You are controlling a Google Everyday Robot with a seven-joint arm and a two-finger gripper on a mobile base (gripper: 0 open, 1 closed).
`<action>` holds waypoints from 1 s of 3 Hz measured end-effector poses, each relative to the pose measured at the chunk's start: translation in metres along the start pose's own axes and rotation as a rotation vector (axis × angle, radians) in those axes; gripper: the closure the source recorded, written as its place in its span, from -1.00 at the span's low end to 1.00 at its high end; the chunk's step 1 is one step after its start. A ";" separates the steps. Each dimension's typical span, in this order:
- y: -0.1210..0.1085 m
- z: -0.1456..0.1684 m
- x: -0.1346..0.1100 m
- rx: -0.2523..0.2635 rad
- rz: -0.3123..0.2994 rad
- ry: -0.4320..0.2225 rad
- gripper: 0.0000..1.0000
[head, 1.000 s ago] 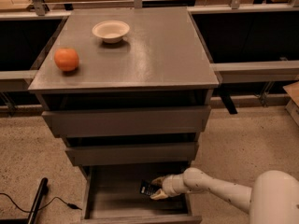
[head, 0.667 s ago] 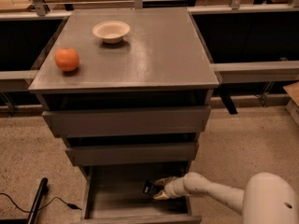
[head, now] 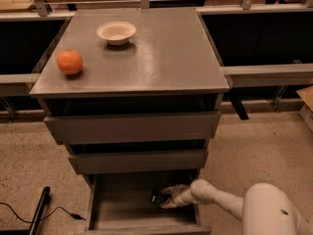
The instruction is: Place rxbar blueberry into bottom drawer
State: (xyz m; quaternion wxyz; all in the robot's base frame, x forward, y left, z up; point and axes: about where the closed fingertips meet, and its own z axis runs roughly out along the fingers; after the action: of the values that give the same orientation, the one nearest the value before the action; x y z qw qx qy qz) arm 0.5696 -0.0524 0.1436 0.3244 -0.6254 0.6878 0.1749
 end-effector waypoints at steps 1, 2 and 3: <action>-0.001 0.001 0.000 0.002 0.000 0.000 0.64; 0.000 0.002 -0.001 -0.001 0.001 -0.002 0.15; 0.002 0.004 -0.001 -0.005 0.001 -0.003 -0.29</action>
Offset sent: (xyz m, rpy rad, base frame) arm 0.0018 -0.0001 -0.0001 0.0001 -0.0015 -0.0020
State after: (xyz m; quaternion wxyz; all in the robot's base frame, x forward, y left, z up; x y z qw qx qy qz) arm 0.5683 -0.0483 0.1413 0.3240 -0.6255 0.6872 0.1776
